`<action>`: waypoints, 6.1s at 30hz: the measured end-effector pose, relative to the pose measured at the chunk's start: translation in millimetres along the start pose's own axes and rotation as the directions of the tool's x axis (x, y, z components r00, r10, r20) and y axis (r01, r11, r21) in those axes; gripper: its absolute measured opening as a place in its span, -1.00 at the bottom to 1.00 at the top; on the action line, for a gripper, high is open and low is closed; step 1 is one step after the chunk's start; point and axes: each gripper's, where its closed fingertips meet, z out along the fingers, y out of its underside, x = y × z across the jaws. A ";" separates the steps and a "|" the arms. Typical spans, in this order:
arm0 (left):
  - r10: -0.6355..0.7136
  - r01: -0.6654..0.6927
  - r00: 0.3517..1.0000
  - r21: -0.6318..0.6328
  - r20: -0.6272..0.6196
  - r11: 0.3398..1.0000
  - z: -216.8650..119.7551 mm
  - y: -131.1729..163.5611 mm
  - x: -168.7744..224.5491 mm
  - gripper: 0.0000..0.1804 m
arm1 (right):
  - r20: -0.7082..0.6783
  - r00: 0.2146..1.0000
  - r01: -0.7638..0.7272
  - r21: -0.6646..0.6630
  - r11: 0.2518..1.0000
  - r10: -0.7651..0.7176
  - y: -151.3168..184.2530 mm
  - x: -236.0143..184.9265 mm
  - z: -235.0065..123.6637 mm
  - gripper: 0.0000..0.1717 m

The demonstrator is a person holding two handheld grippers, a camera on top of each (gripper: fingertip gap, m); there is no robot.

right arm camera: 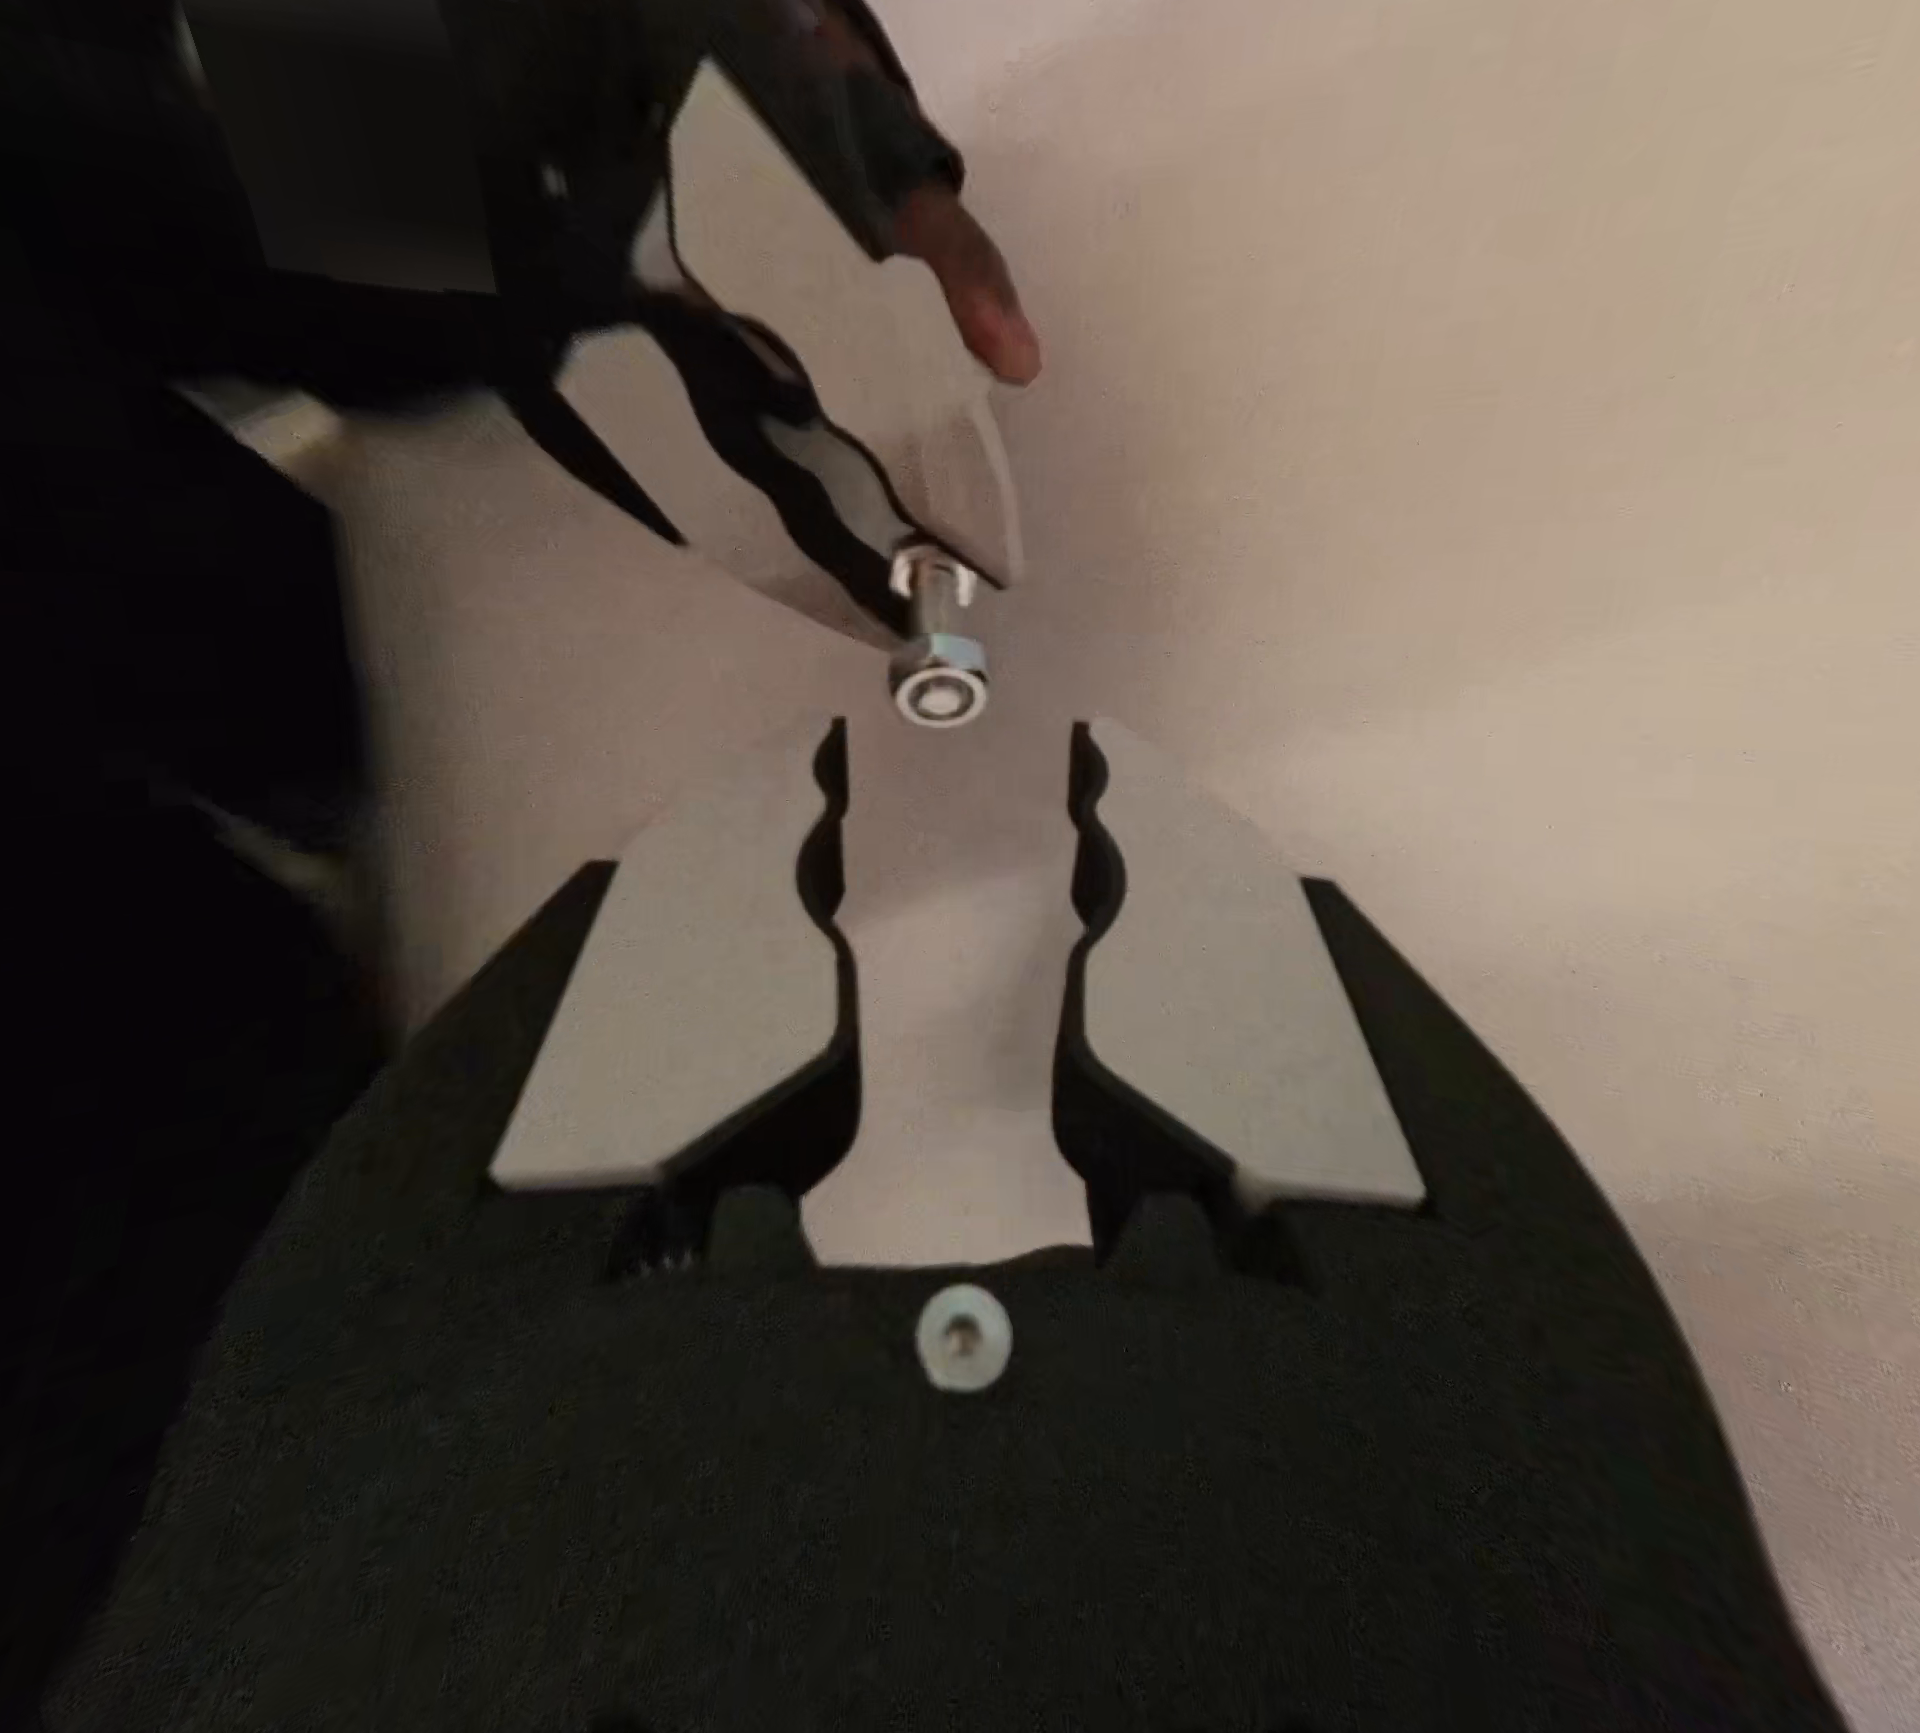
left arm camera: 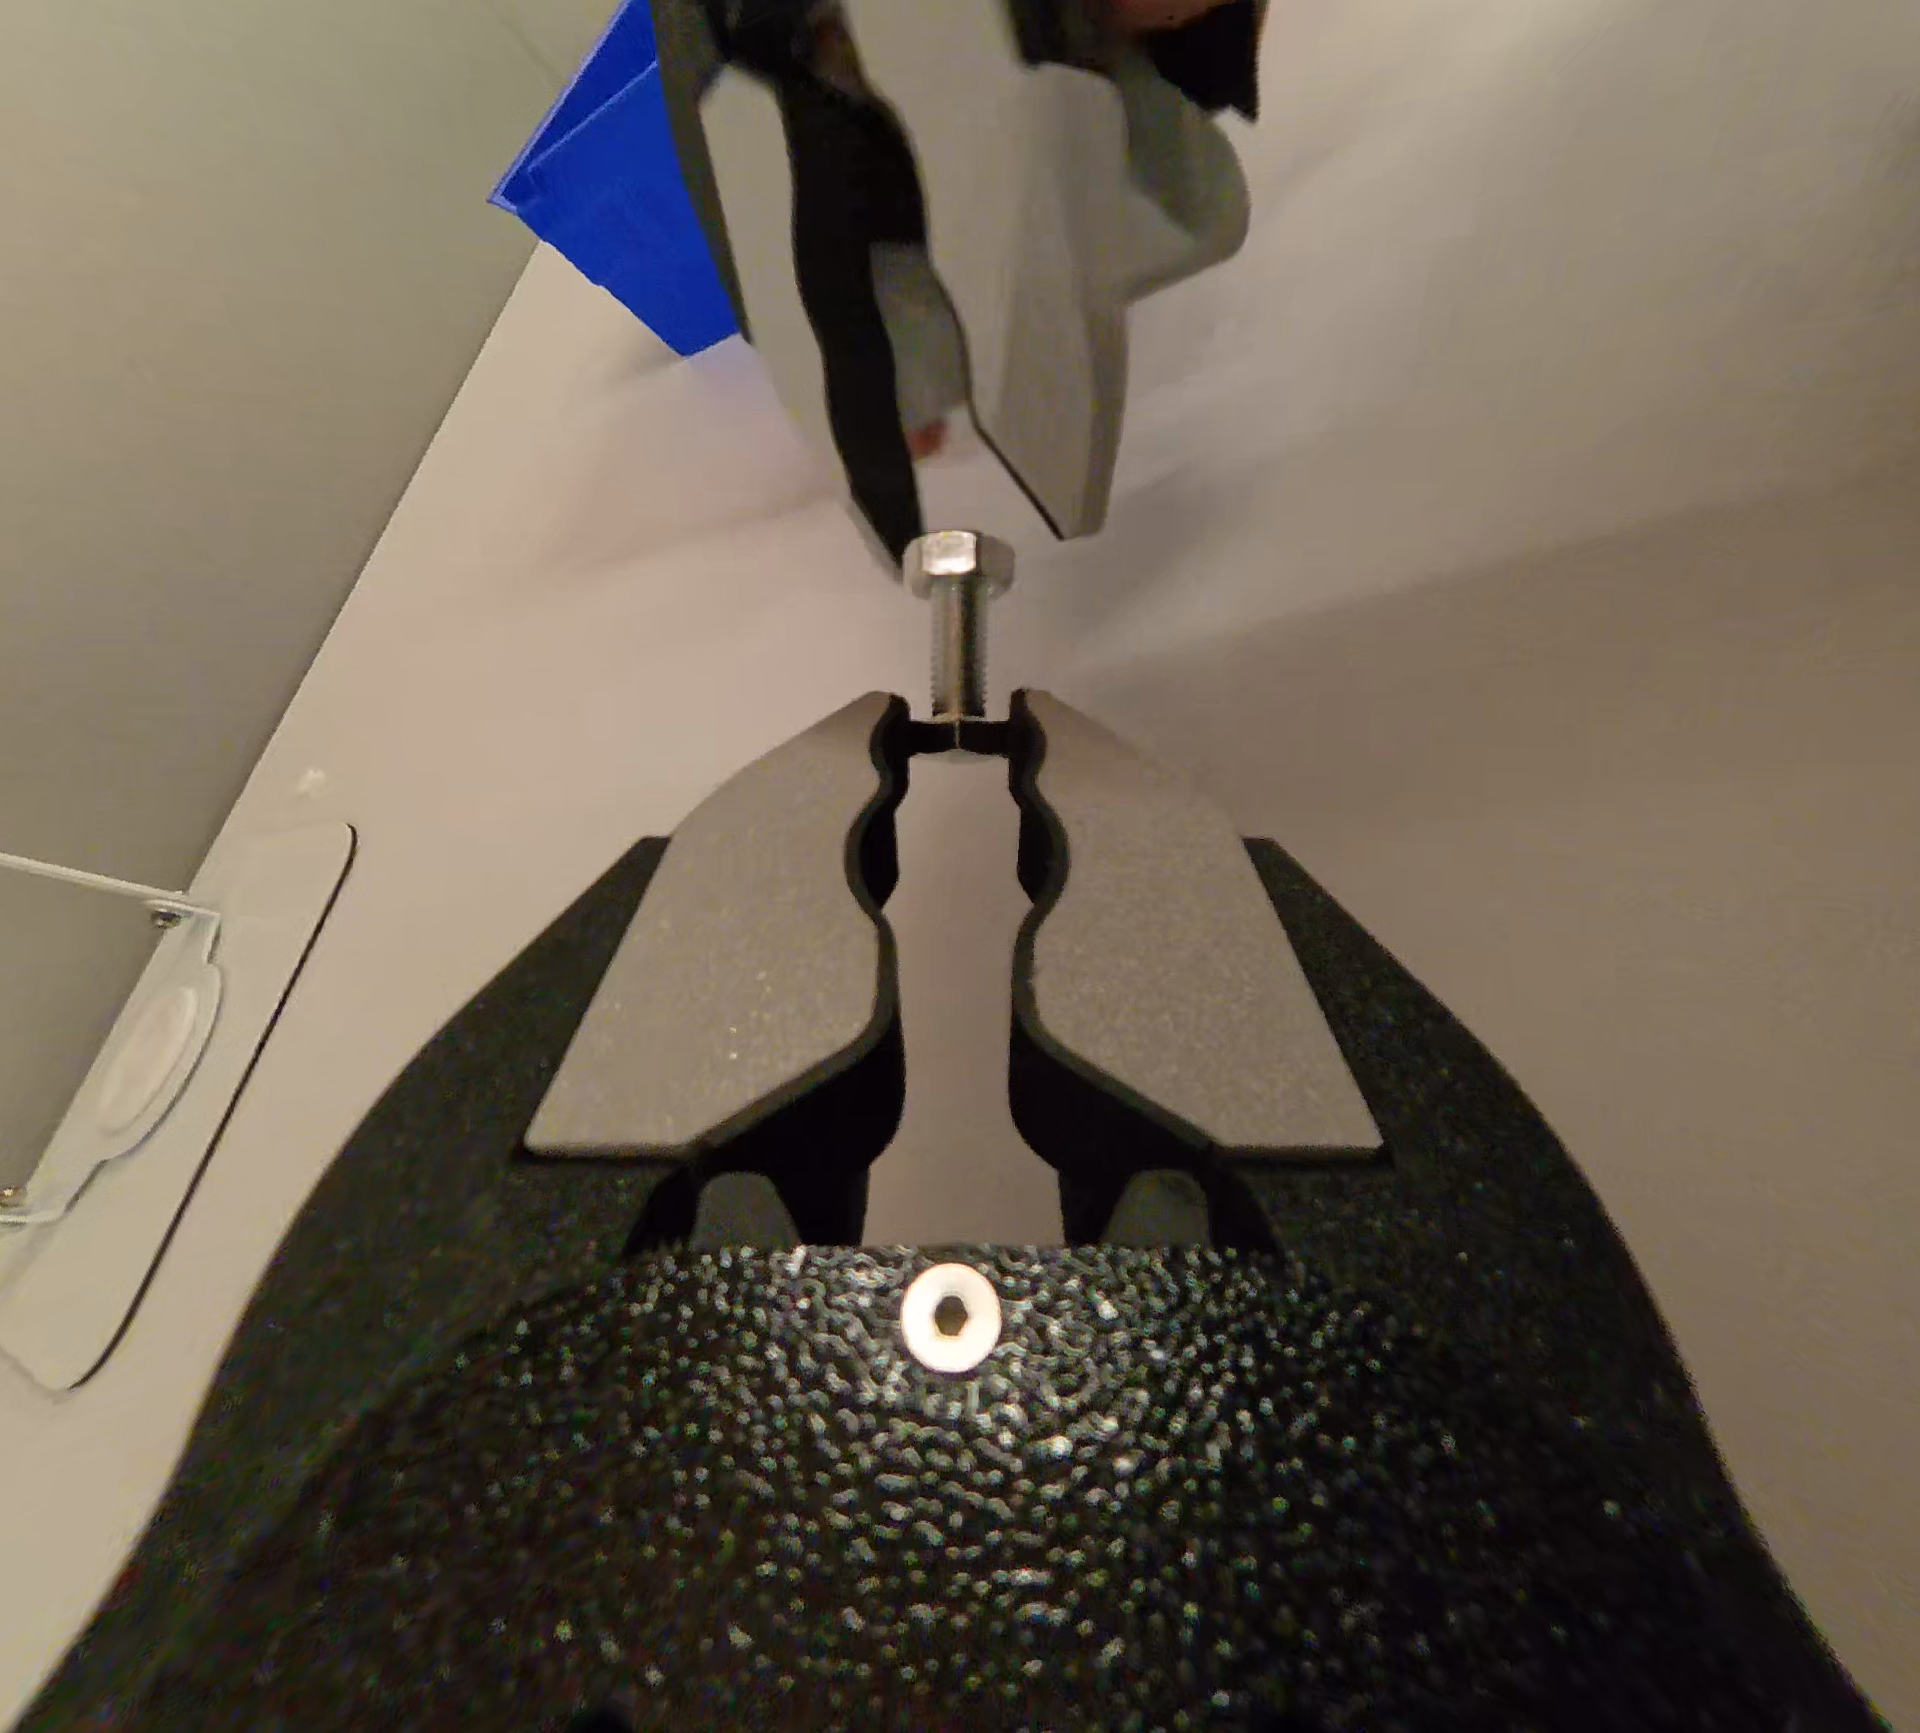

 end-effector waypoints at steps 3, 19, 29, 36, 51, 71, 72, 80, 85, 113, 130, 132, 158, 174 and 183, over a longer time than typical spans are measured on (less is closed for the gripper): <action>-0.039 0.039 0.999 0.011 -0.012 0.999 -0.2 -0.8 -0.7 -0.81 | -0.256 0.834 0.477 -0.111 0.872 -0.489 -4.9 10.1 -3.9 -0.41; -0.004 0.004 1.000 0.003 0.019 1.000 -1.8 -2.1 -2.8 -0.81 | 0.164 0.960 -0.241 0.081 0.967 0.225 -9.8 -9.4 -0.9 -0.69; -0.059 0.060 0.998 0.025 -0.038 0.998 1.0 -3.6 4.4 -0.81 | -0.210 0.904 0.369 -0.056 0.928 -0.372 -1.4 0.0 7.8 -0.78; 0.040 -0.040 0.999 0.003 -0.027 0.999 3.3 -3.4 9.8 -0.81 | 0.384 0.704 -0.618 -0.083 0.782 0.597 -1.8 -20.8 -1.7 -0.77; -0.078 0.081 0.995 0.043 -0.067 0.996 2.1 -4.5 7.6 -0.81 | -0.077 0.996 0.039 0.014 0.999 -0.038 -1.1 -6.3 -3.7 -0.79; -0.015 0.018 0.998 0.049 -0.061 0.999 1.3 -7.9 11.4 -0.81 | -0.128 0.966 0.220 -0.063 0.974 -0.226 8.2 -13.4 -0.8 -0.80; 0.027 -0.025 0.999 0.032 -0.044 0.999 2.4 -6.9 12.4 -0.81 | -0.062 0.997 0.038 -0.048 0.998 -0.041 10.9 -15.9 0.3 -0.80; -0.015 0.014 1.000 0.054 0.006 0.998 -2.4 -10.2 0.4 -0.81 | 0.197 0.911 -0.389 0.118 0.914 0.362 -3.7 -10.7 -10.4 -0.52; -0.121 0.124 0.991 0.084 -0.050 0.989 -4.1 -9.7 -0.6 -0.81 | -0.141 0.945 0.307 0.083 0.948 -0.294 -8.4 -8.3 -13.6 -0.42; -0.247 0.281 0.952 0.190 -0.183 0.941 -10.2 -25.7 3.6 -0.81 | -0.232 0.856 0.499 0.131 0.857 -0.463 -16.0 -19.1 -14.9 -0.56; -0.197 0.241 0.958 0.210 -0.211 0.948 -12.0 -29.6 11.0 -0.81 | 0.000 0.997 0.082 0.177 0.981 -0.083 -7.1 -11.1 -21.1 -0.36; -0.214 0.263 0.951 0.222 -0.223 0.939 -13.1 -31.5 10.4 -0.81 | -0.128 0.943 0.324 0.165 0.931 -0.306 -12.2 -14.2 -23.3 -0.39; -0.340 0.449 0.877 0.325 -0.339 0.833 -25.7 -50.1 2.3 -0.81 | -0.294 0.857 0.500 0.279 0.820 -0.423 -26.1 -18.8 -38.0 -0.45; -0.343 0.527 0.828 0.408 -0.443 0.745 -39.9 -63.7 1.7 -0.81 | 0.432 0.864 -0.407 0.293 0.865 0.260 -42.8 -37.1 -28.2 -0.77; -0.491 0.702 0.711 0.471 -0.503 0.534 -51.6 -67.0 -28.8 -0.81 | -0.445 0.809 0.559 0.381 0.736 -0.384 -55.6 -21.2 -41.5 -0.44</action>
